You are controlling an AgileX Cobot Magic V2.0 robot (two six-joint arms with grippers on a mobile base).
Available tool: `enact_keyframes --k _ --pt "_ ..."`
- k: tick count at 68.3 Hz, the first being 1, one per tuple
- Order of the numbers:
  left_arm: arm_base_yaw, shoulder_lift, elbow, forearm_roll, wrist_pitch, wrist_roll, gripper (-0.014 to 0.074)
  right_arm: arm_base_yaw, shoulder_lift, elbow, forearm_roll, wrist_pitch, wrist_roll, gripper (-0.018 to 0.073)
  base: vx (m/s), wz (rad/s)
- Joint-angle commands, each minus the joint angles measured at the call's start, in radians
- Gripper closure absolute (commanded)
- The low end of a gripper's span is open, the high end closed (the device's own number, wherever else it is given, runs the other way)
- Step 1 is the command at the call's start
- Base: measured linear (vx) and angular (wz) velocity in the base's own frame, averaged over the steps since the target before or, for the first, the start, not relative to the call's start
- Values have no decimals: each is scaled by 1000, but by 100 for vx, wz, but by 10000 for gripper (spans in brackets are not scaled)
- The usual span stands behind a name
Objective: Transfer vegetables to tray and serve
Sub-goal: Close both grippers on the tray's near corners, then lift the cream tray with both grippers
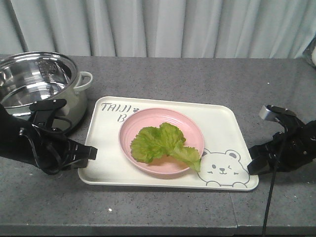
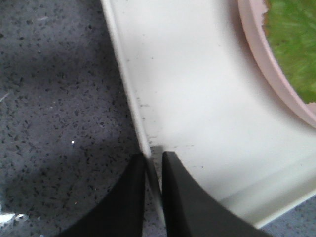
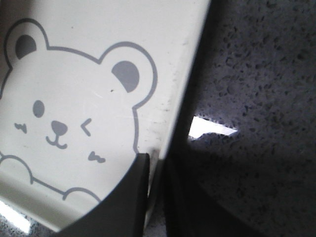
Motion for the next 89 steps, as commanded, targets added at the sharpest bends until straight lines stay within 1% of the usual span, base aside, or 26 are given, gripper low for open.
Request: enact_keyframes --k 1,29,43,57,66,89 --pt "-14 -73 -30 -72 -15 31 603 5 -72 -20 96 95 -26 564 0 0" --pt "-14 -237 -30 -68 30 31 603 5 -303 -20 96 126 39 564 0 0" --pt "-14 -307 -30 -68 60 31 603 5 -383 -20 96 135 50 564 0 0" --pt "-14 -348 -30 -69 80 31 603 5 -423 -20 97 162 64 564 0 0" --pt "-14 -365 -30 -69 78 31 603 5 -445 -20 98 155 65 564 0 0" --pt "-14 -366 -30 -69 85 31 603 5 -456 -20 112 164 65 562 0 0"
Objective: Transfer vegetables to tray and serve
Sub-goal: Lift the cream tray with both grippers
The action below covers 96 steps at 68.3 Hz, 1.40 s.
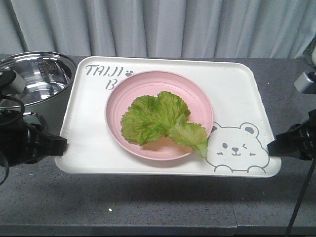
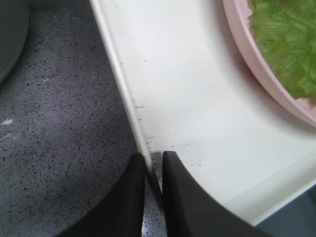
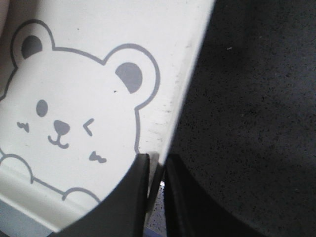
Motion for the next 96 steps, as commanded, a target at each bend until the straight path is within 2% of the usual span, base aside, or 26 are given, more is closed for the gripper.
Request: enact_keyframes --k 1,96 --pt "-14 -23 -31 -97 -32 30 603 8 -29 -26 146 40 -33 562 0 0" --pt "-14 -23 -31 -97 -31 30 603 8 -29 -26 146 39 -34 562 0 -1"
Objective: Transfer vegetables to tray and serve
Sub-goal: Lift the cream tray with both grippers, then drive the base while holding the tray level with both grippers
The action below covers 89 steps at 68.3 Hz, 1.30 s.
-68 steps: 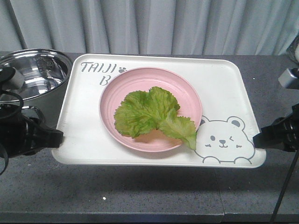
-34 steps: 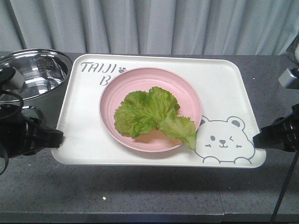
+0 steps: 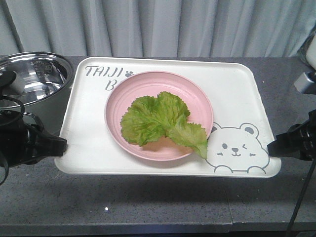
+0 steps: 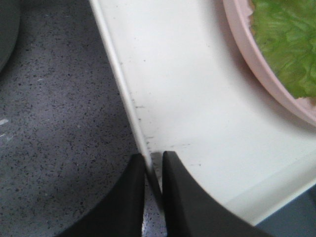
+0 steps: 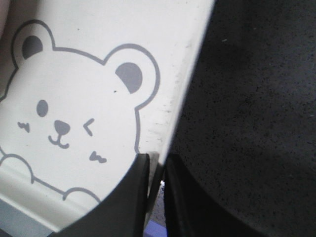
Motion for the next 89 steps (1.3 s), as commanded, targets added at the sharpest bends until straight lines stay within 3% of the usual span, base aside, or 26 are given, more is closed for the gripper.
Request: enact_keyframes --k 1,89 --pt "-14 -23 -31 -99 -35 31 603 8 -29 -26 146 36 -36 562 -2 -9" --pt "-14 -23 -31 -99 -35 31 603 8 -29 -26 146 36 -37 562 -2 -32"
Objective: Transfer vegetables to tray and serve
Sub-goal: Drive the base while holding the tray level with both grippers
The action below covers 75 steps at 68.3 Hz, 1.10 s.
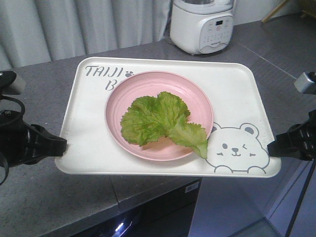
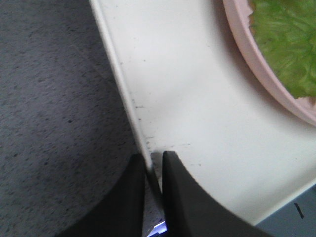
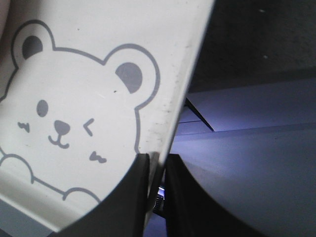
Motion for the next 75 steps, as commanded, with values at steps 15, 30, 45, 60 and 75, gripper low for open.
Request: enact_keyframes --k 15,30,45,60,75 --pt "-14 -23 -31 -99 -36 31 603 8 -29 -26 146 36 -37 562 -1 -45" --pt "-14 -23 -31 -99 -36 31 603 8 -29 -26 146 36 -37 562 -1 -42" --pt "-14 -23 -31 -99 -36 31 603 8 -29 -26 146 36 -37 562 -1 -36" --pt "-14 -23 -31 -99 -36 31 603 8 -29 -26 146 36 -37 562 -1 -32" --pt "-14 -23 -31 -99 -36 31 603 8 -29 -26 146 36 -37 562 -1 -33"
